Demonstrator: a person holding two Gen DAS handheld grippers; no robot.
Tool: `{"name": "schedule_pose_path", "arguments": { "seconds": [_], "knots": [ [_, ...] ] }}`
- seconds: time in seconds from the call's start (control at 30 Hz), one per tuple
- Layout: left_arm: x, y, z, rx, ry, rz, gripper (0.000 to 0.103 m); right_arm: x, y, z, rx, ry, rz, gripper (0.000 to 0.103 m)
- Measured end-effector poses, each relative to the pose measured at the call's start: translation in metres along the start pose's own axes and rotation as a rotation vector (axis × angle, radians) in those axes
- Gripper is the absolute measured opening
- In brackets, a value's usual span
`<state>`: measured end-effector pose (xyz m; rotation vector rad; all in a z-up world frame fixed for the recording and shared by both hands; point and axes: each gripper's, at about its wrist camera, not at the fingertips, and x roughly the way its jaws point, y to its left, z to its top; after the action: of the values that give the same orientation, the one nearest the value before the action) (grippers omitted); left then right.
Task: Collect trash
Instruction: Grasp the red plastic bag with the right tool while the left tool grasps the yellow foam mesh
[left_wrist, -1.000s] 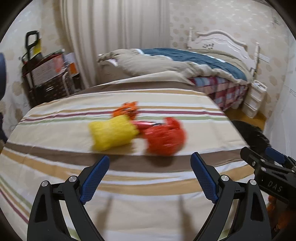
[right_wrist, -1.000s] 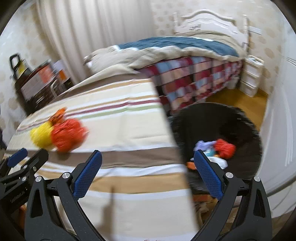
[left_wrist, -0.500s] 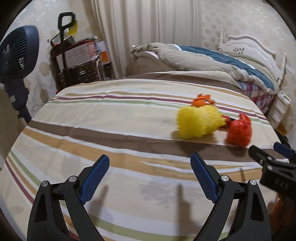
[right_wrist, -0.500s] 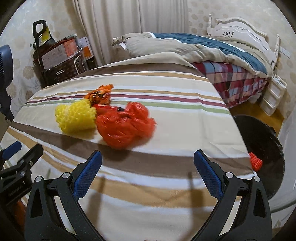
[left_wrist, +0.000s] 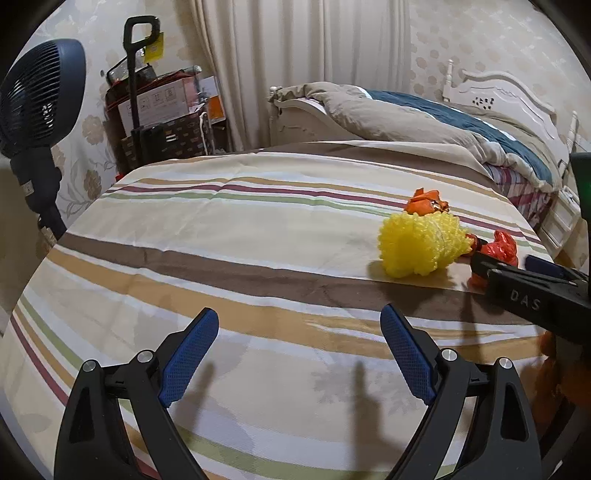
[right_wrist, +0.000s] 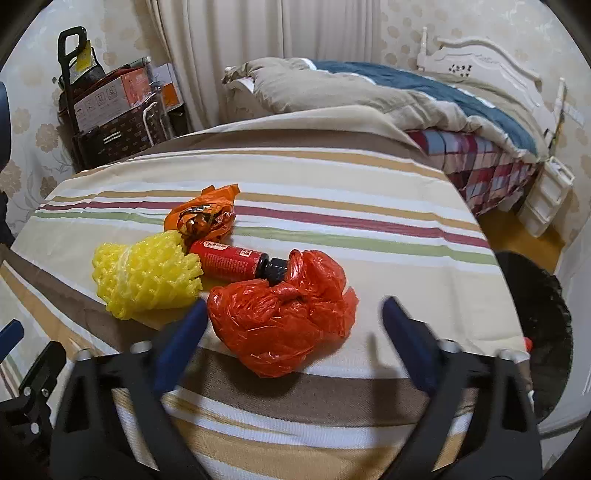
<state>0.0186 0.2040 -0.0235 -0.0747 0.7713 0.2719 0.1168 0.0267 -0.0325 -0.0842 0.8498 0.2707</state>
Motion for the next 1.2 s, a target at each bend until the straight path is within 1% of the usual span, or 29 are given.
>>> {"name": "schedule_pose_path", "arguments": {
  "seconds": [0.03, 0.07, 0.13, 0.27, 0.5, 0.67, 0.97, 1.2],
  "knots": [
    [0.0, -0.002, 0.001, 0.004, -0.002, -0.005, 0.089, 0.002, -0.002, -0.001, 0.001, 0.014, 0.02, 0.063],
    [0.001, -0.002, 0.001, 0.005, -0.003, -0.009, 0.089, 0.004, -0.004, -0.002, 0.007, 0.027, 0.034, 0.063],
    [0.002, -0.007, 0.003, 0.011, -0.004, -0.021, 0.089, 0.002, -0.007, -0.003, 0.015, 0.027, 0.046, 0.061],
    [0.005, -0.018, 0.006, 0.036, -0.004, -0.049, 0.089, -0.004, -0.014, -0.007, 0.006, 0.02, 0.022, 0.06],
    [0.014, -0.045, 0.014, 0.107, -0.006, -0.094, 0.089, -0.014, -0.045, -0.019, 0.043, 0.026, -0.013, 0.06],
    [0.022, -0.058, 0.024, 0.142, -0.015, -0.113, 0.089, -0.019, -0.062, -0.027, 0.073, 0.038, -0.008, 0.06],
    [0.034, -0.072, 0.035, 0.18, -0.009, -0.143, 0.089, -0.021, -0.069, -0.03, 0.08, 0.037, -0.011, 0.061],
    [0.045, -0.08, 0.042, 0.206, 0.005, -0.151, 0.089, -0.021, -0.068, -0.03, 0.082, 0.037, -0.005, 0.062]
  ]
}}
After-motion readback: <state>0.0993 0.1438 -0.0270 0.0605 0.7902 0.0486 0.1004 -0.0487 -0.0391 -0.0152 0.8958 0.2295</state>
